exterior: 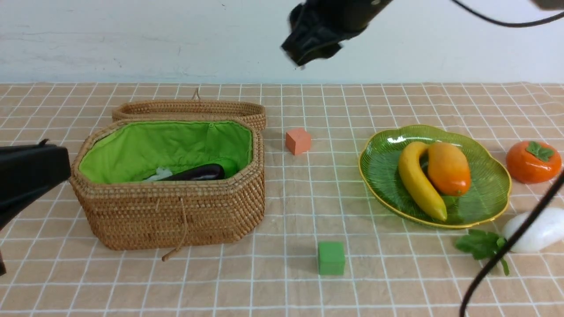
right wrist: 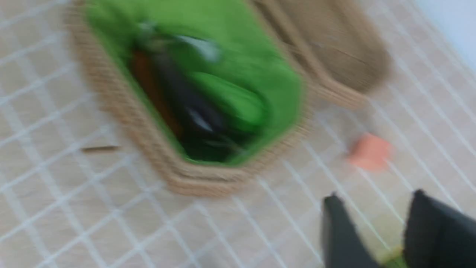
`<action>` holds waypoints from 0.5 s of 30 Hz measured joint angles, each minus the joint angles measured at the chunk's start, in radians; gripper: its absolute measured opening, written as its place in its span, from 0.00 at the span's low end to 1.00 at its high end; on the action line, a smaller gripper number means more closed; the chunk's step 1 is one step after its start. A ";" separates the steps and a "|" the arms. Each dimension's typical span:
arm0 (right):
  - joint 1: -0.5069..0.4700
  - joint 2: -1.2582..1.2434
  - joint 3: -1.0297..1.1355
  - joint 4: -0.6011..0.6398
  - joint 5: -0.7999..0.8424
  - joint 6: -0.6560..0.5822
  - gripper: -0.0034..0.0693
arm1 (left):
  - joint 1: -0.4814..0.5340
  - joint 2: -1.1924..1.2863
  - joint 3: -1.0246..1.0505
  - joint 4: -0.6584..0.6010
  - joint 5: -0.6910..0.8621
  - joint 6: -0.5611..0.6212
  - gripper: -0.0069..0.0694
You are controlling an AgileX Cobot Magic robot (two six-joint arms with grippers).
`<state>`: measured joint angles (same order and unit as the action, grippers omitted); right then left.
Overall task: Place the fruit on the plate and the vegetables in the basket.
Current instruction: Take a daikon with your right arm and place it on the basket on the left.
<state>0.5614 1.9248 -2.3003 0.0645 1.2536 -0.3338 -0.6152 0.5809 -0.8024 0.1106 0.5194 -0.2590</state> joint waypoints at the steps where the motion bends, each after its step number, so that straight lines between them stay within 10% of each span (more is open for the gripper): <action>1: -0.031 -0.026 0.024 -0.037 0.002 0.037 0.19 | 0.000 0.000 0.000 -0.003 -0.015 0.000 0.12; 5: -0.174 -0.137 0.166 -0.132 0.002 0.164 0.03 | 0.000 0.000 0.000 -0.022 -0.051 0.000 0.12; 15: -0.659 -0.221 0.583 -0.076 -0.090 0.318 0.07 | 0.000 0.000 -0.001 -0.027 -0.063 0.046 0.12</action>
<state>-0.0972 1.7041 -1.7169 -0.0112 1.1640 -0.0156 -0.6152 0.5809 -0.8032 0.0833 0.4565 -0.2125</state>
